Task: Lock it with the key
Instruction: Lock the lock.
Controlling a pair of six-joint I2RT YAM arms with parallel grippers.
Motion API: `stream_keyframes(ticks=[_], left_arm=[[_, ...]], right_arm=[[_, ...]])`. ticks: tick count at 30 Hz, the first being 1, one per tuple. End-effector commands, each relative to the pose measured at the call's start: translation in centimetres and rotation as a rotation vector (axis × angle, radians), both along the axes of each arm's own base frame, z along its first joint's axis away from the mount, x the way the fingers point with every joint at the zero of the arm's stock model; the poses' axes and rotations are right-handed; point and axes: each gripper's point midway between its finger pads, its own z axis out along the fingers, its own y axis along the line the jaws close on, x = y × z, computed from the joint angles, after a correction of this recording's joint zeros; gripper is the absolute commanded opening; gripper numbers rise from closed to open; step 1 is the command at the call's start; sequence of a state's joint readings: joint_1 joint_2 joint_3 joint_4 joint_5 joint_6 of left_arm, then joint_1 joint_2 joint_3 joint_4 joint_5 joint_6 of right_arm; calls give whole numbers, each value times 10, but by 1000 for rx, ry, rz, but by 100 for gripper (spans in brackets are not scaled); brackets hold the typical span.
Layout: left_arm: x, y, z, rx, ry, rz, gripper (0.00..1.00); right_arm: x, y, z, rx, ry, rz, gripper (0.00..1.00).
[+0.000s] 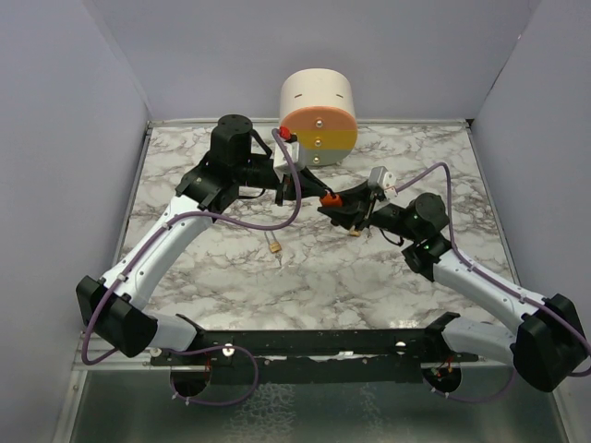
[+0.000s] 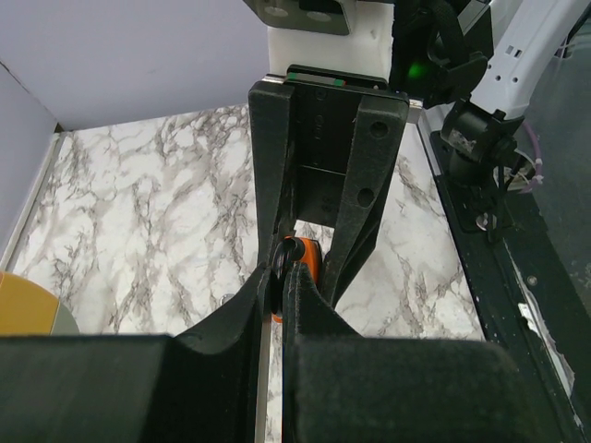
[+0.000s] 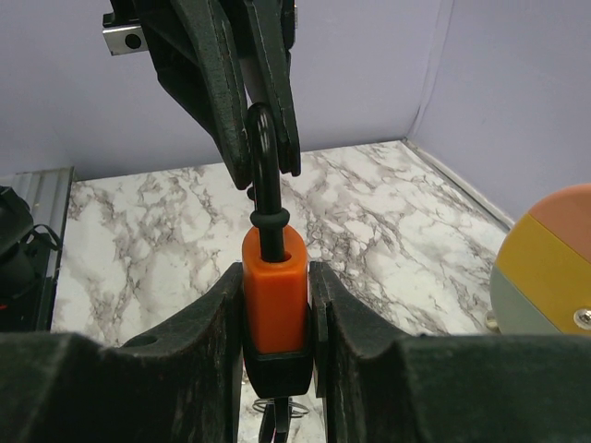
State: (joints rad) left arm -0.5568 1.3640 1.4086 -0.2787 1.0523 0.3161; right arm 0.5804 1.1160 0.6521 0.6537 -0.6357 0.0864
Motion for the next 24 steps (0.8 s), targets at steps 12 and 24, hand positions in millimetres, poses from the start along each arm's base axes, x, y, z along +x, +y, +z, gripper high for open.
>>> stream_keyframes(ticks=[12,24], left_arm=[[-21,-13,-46,65,160,-96,0],[-18,-22,-57,90,219,-77,0]], right_arm=[[-21,-16,95,227,-272,-9,2],[-20,-36,122,281,-386,-121,2]])
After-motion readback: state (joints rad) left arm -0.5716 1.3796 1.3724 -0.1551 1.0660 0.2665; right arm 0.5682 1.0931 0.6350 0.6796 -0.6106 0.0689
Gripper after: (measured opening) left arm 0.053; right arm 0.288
